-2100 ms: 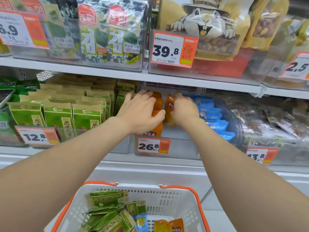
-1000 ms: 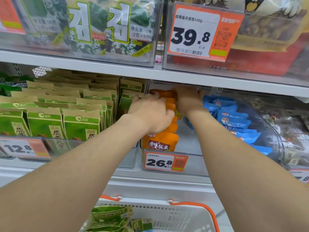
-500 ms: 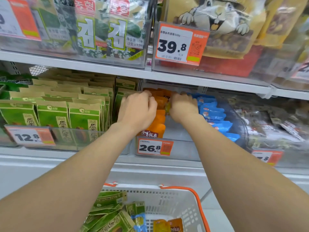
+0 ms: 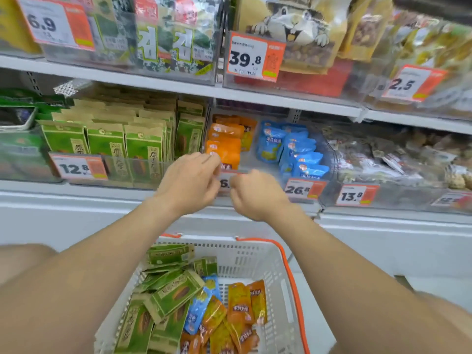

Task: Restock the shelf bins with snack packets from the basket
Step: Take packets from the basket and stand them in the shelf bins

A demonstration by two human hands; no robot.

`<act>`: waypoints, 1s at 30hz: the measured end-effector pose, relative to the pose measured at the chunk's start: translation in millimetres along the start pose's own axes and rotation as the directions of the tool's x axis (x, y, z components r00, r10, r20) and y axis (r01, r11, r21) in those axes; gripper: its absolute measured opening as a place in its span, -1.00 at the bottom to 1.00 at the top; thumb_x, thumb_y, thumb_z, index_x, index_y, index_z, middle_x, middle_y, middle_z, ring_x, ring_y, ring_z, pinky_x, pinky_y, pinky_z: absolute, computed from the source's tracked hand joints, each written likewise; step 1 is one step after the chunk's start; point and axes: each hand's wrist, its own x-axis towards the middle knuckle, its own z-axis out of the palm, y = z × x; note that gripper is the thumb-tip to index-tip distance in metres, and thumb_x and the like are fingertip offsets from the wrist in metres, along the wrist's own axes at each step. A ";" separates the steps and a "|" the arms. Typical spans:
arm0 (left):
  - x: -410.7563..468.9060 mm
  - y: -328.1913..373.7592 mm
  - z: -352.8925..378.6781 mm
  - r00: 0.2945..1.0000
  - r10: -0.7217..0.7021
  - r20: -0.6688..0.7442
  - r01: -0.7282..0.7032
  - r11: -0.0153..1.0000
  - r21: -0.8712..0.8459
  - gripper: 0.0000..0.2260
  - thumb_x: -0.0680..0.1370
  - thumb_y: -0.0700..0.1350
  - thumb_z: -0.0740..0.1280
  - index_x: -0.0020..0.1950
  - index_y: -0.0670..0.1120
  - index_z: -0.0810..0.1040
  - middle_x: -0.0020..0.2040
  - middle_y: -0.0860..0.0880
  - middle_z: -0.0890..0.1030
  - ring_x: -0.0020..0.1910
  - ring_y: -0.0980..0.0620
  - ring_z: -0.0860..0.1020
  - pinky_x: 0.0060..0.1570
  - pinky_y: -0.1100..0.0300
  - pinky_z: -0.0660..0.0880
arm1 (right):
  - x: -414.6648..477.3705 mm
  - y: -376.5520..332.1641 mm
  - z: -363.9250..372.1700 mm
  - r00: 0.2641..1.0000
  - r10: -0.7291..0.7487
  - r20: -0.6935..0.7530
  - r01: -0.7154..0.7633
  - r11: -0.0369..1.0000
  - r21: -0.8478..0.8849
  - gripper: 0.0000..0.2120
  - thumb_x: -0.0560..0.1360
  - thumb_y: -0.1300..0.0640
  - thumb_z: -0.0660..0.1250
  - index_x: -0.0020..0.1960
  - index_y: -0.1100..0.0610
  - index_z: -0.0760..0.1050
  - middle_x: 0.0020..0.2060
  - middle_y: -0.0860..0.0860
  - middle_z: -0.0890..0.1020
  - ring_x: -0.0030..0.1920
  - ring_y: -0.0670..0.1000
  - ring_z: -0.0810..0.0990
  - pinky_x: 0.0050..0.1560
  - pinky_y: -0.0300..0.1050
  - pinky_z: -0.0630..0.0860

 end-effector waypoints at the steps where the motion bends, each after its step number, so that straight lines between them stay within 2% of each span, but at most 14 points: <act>1: -14.9 2.9 3.5 0.997 -0.047 0.069 0.048 0.999 -0.012 -0.93 0.50 -0.06 0.25 -0.05 -0.02 0.46 -0.24 0.00 0.56 -0.24 -0.15 0.55 -0.30 -0.02 0.48 | -7.7 -8.2 9.5 0.996 -0.036 0.081 0.037 0.999 -0.014 -0.84 0.60 0.07 0.19 -0.06 0.07 0.52 -0.11 0.19 0.64 -0.07 0.30 0.63 -0.22 -0.01 0.34; 3: -43.7 10.1 11.8 0.947 -0.121 0.299 0.116 0.993 0.035 -0.92 0.54 0.01 0.24 -0.03 0.05 0.47 -0.24 0.02 0.61 -0.23 -0.16 0.60 -0.32 0.04 0.49 | -22.9 -23.2 32.6 0.971 -0.057 0.230 0.066 0.997 -0.033 -0.82 0.58 0.12 0.20 0.03 0.10 0.58 -0.09 0.17 0.62 -0.06 0.29 0.63 -0.21 -0.02 0.36; 6: -71.1 20.9 25.2 0.777 -0.090 0.624 0.025 0.993 0.113 -0.88 0.58 0.03 0.24 0.01 0.06 0.53 -0.08 -0.04 0.65 -0.07 -0.18 0.63 -0.23 0.08 0.43 | -40.3 -36.5 68.9 0.884 -0.068 0.463 0.101 0.994 -0.046 -0.82 0.58 0.17 0.23 0.12 0.10 0.57 -0.03 0.13 0.57 -0.13 0.21 0.52 -0.18 -0.03 0.37; 8: -82.4 27.9 35.2 0.666 -0.066 0.743 -0.018 0.994 0.105 -0.83 0.60 0.01 0.25 0.09 0.03 0.60 0.01 -0.07 0.66 -0.01 -0.20 0.63 -0.19 0.09 0.42 | -49.3 -40.8 89.9 0.822 -0.067 0.566 0.117 0.992 -0.053 -0.87 0.58 0.19 0.25 0.07 0.09 0.54 0.01 0.12 0.56 -0.12 0.18 0.50 -0.15 -0.03 0.40; 10: -94.4 33.0 48.9 0.540 -0.060 0.840 -0.023 0.996 0.086 -0.81 0.61 -0.05 0.24 0.11 0.00 0.62 0.04 -0.09 0.65 -0.01 -0.19 0.64 -0.17 0.08 0.47 | -56.8 -44.3 110.7 0.794 -0.078 0.603 0.143 0.988 -0.061 -0.91 0.57 0.23 0.26 0.00 0.06 0.48 0.07 0.10 0.61 -0.01 0.18 0.60 -0.13 -0.03 0.44; 12: -107.1 36.9 64.8 0.401 -0.063 0.914 -0.027 0.996 0.080 -0.83 0.59 -0.12 0.25 0.05 -0.04 0.64 -0.04 -0.05 0.65 -0.10 -0.11 0.64 -0.19 0.05 0.57 | -64.8 -48.2 133.5 0.775 -0.090 0.625 0.184 0.979 -0.087 -0.87 0.58 0.24 0.28 0.08 0.09 0.53 0.11 0.08 0.63 0.09 0.17 0.65 -0.12 -0.02 0.48; 13: -112.1 38.6 72.4 0.360 -0.060 0.931 -0.039 0.996 0.079 -0.84 0.58 -0.14 0.27 0.00 -0.05 0.66 -0.10 -0.03 0.65 -0.17 -0.07 0.63 -0.20 0.04 0.62 | -69.7 -49.3 146.6 0.761 -0.089 0.643 0.203 0.974 -0.105 -0.82 0.59 0.25 0.28 0.15 0.11 0.55 0.13 0.08 0.63 0.11 0.16 0.65 -0.11 -0.01 0.49; 15: -117.8 41.3 86.5 0.331 -0.052 0.942 -0.065 0.995 0.078 -0.86 0.59 -0.14 0.29 -0.02 -0.07 0.65 -0.17 -0.01 0.62 -0.24 -0.03 0.60 -0.21 0.05 0.64 | -80.8 -48.8 172.6 0.713 -0.105 0.693 0.257 0.959 -0.120 -0.79 0.61 0.27 0.30 0.21 0.14 0.56 0.14 0.08 0.62 0.14 0.17 0.65 -0.07 0.01 0.51; 18: -119.1 46.1 104.5 0.299 -0.041 0.954 -0.093 0.993 0.071 -0.85 0.66 -0.10 0.25 -0.03 -0.09 0.57 -0.19 0.00 0.53 -0.27 0.00 0.52 -0.24 0.09 0.48 | -97.8 -46.0 208.8 0.627 -0.128 0.769 0.351 0.927 -0.133 -0.80 0.62 0.26 0.31 0.23 0.11 0.55 0.13 0.05 0.62 0.12 0.13 0.64 -0.06 0.01 0.52; 22: -120.9 44.4 124.6 0.283 -0.062 0.957 -0.068 0.994 0.084 -0.77 0.67 -0.14 0.24 -0.20 -0.03 0.39 -0.21 0.01 0.48 -0.29 0.05 0.48 -0.21 0.08 0.50 | -120.1 -46.4 247.8 0.493 -0.104 0.864 0.415 0.901 -0.128 -0.87 0.59 0.32 0.35 0.11 0.18 0.51 0.00 0.05 0.62 0.04 0.14 0.62 0.05 0.11 0.59; 24: -123.0 41.3 131.2 0.275 -0.068 0.959 -0.055 0.995 0.086 -0.79 0.67 -0.14 0.24 -0.17 -0.04 0.41 -0.19 0.01 0.48 -0.24 0.03 0.51 -0.11 0.05 0.59 | -132.8 -46.8 266.8 0.491 -0.091 0.866 0.430 0.890 -0.151 -0.73 0.60 0.29 0.33 0.28 0.14 0.57 0.09 0.07 0.62 0.09 0.15 0.62 -0.10 0.07 0.53; 26: -124.4 38.1 134.4 0.246 -0.066 0.967 -0.054 0.995 0.081 -0.88 0.68 -0.11 0.23 -0.03 -0.06 0.48 -0.17 0.02 0.48 -0.14 -0.02 0.56 0.03 -0.01 0.63 | -142.1 -47.4 280.7 0.473 -0.046 0.880 0.426 0.886 -0.182 -0.64 0.65 0.22 0.26 0.43 0.05 0.51 0.20 0.09 0.57 0.18 0.15 0.58 -0.20 0.01 0.44; 28: -125.8 33.5 136.4 0.218 -0.061 0.974 -0.053 0.996 0.075 -0.85 0.69 -0.09 0.21 0.13 -0.09 0.55 -0.09 0.00 0.55 -0.05 -0.05 0.60 0.05 -0.01 0.64 | -148.2 -47.3 290.9 0.418 0.012 0.908 0.442 0.871 -0.215 -0.59 0.72 0.07 0.17 0.56 -0.07 0.35 0.36 0.15 0.46 0.33 0.20 0.48 0.06 0.09 0.48; 30: -128.3 29.2 137.8 0.193 -0.074 0.978 -0.054 0.995 0.086 -0.82 0.68 -0.10 0.21 0.18 -0.09 0.57 -0.07 0.00 0.55 -0.06 -0.04 0.60 -0.07 0.06 0.60 | -151.0 -47.3 298.8 0.383 0.061 0.922 0.454 0.857 -0.245 -0.54 0.73 -0.03 0.14 0.62 -0.13 0.22 0.49 0.21 0.34 0.44 0.27 0.39 0.31 0.19 0.41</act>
